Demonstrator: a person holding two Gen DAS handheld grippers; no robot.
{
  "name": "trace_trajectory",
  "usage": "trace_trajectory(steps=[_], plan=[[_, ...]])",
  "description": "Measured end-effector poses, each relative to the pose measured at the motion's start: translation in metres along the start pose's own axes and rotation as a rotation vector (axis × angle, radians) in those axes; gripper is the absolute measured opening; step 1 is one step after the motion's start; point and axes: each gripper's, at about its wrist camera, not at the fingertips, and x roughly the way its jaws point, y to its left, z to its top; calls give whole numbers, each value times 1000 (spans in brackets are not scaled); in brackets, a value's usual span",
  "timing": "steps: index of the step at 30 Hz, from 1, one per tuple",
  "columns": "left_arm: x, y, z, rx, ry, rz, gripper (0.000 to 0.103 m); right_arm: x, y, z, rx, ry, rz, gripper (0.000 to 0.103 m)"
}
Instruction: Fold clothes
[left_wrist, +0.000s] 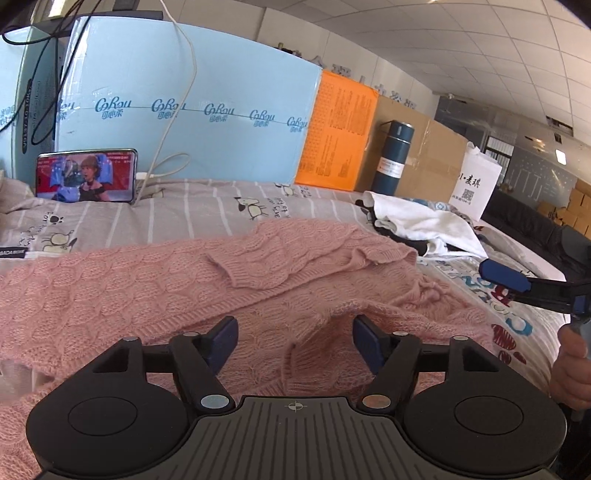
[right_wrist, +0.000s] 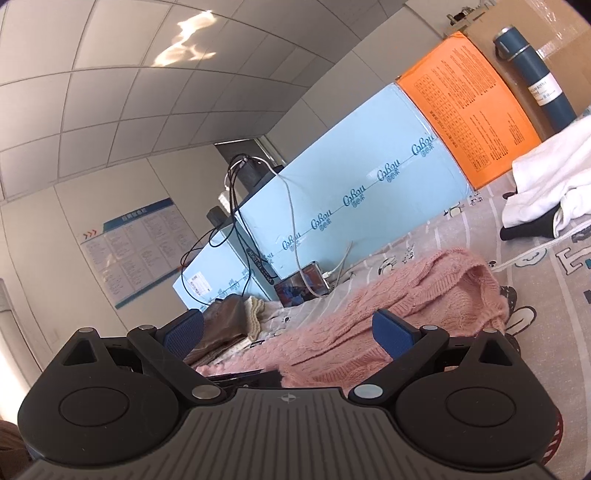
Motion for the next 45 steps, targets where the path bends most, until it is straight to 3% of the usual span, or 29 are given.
trace_trajectory(steps=[3,8,13,16,20,23,26,30,34,38,41,45], plan=[[-1,8,-3,-17,27,34,83,13,19,-3,-14,102,29,98],[-7,22,-9,-60,38,72,84,37,36,-19,-22,275,58,98],[-11,21,-12,-69,13,62,87,64,26,-29,27,409,-82,98],[-23,26,-15,-110,-49,38,88,68,21,-31,44,406,-100,98],[-52,31,-24,-129,-203,-38,96,58,33,-27,-13,359,-80,98],[-77,31,-32,-91,-337,-61,102,43,53,-22,-159,268,-92,99],[-99,29,-39,-51,-446,6,103,34,68,-21,-344,206,-188,100],[-116,34,-43,-28,-486,117,103,29,74,-29,-573,199,-315,100],[-130,43,-51,-51,-489,263,103,26,67,-39,-732,246,-407,100],[-145,54,-60,-41,-483,349,103,22,60,-49,-835,318,-459,99],[-155,56,-67,33,-463,407,103,19,61,-55,-896,351,-476,97],[-163,56,-71,188,-363,442,103,23,61,-61,-958,391,-482,97]])
